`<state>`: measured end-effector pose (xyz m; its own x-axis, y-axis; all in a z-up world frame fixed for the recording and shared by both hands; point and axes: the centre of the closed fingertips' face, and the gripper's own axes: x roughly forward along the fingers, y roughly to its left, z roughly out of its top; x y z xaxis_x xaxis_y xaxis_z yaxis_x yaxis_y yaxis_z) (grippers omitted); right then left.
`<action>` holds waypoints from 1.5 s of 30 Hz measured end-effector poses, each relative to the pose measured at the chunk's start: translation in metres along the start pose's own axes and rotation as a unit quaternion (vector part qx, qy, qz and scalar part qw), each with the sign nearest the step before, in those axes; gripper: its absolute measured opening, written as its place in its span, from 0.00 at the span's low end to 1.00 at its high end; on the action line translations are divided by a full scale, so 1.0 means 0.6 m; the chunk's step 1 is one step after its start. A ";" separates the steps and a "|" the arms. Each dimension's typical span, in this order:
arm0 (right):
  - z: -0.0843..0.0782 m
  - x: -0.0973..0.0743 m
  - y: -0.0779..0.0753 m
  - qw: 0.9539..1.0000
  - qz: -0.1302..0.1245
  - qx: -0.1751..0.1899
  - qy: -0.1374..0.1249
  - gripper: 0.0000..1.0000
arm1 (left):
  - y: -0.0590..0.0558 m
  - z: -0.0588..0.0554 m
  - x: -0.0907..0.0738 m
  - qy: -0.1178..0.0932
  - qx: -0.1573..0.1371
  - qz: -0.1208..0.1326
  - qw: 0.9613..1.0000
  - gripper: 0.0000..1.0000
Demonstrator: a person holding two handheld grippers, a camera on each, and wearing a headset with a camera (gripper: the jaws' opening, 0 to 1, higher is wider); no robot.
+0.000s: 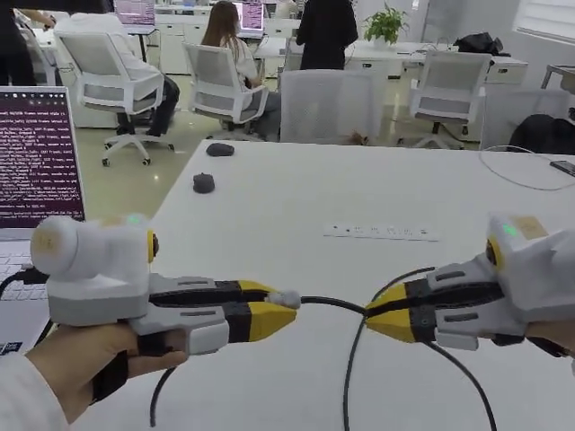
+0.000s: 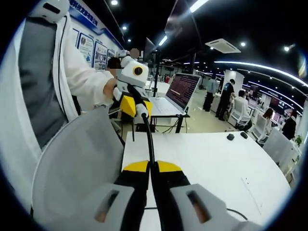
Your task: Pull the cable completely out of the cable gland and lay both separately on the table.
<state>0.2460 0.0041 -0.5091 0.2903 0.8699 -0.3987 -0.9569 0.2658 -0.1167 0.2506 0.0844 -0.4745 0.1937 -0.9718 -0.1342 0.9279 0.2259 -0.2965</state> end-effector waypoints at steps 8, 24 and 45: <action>-0.035 -0.027 -0.014 0.999 -0.023 0.028 0.010 0.04 | 0.001 0.006 -0.002 -0.005 -0.006 0.006 1.000 0.16; -0.041 -0.004 -0.018 0.998 -0.037 0.040 0.033 0.11 | 0.002 0.002 -0.002 0.014 0.000 -0.005 1.000 0.16; 0.084 0.040 0.044 0.998 0.023 -0.065 -0.013 0.17 | -0.030 -0.013 0.016 0.033 0.021 -0.025 0.999 0.16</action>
<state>0.2280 0.0530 -0.4761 0.2445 0.8909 -0.3828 -0.9613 0.1711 -0.2158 0.2330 0.0716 -0.4780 0.1264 -0.9749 -0.1834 0.9487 0.1728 -0.2647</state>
